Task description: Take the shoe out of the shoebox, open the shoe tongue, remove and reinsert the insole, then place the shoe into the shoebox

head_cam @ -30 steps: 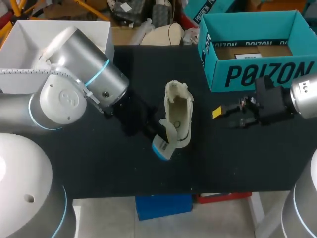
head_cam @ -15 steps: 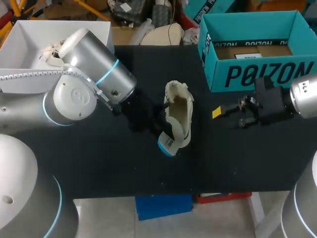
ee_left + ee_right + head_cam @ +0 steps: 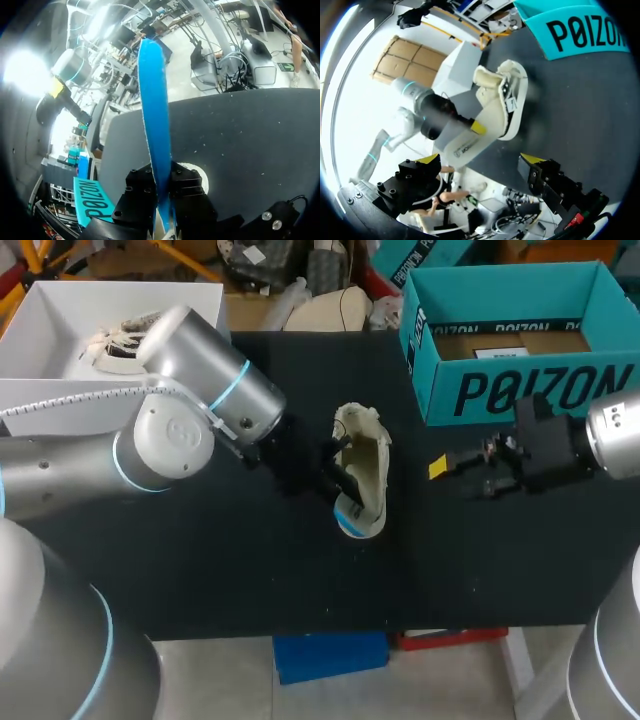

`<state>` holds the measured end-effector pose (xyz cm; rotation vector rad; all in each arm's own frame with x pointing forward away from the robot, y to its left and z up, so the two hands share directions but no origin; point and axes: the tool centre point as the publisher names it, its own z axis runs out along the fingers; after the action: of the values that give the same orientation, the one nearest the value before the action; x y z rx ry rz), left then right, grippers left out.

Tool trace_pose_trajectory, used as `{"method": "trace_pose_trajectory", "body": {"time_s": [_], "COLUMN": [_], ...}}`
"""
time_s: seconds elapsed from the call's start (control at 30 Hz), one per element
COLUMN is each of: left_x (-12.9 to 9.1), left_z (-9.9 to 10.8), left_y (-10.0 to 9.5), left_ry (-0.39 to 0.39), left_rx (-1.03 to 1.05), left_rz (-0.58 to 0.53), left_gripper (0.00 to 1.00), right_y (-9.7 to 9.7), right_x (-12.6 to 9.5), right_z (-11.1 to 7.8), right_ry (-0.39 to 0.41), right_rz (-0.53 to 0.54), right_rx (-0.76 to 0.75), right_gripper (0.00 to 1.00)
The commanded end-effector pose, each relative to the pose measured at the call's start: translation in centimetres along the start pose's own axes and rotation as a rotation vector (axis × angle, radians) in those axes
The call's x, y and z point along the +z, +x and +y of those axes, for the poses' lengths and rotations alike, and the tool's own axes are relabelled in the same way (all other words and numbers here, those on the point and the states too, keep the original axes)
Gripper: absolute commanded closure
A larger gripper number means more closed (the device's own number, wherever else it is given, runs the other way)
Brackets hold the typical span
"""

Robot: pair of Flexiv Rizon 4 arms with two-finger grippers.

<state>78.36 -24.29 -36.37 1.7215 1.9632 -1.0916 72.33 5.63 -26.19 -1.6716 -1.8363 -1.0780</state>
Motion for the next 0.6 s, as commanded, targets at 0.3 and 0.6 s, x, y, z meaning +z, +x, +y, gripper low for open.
{"method": "trace_pose_trajectory", "body": {"time_s": [0.3,0.6], "left_x": [0.7,0.2], "left_z": [3.8,3.9], "left_y": [0.0,-0.4], "left_ry": [-0.052,-0.087], "left_rx": [-0.04,-0.087], "left_rz": [-0.048,-0.017], "left_gripper": [1.0,0.45], "right_y": [0.1,0.1], "right_x": [0.0,0.0], "right_z": [0.0,0.0], "right_ry": [0.002,0.002], "right_rz": [-0.003,-0.003], "right_rx": [0.001,0.001], "right_gripper": [0.0,0.0]}}
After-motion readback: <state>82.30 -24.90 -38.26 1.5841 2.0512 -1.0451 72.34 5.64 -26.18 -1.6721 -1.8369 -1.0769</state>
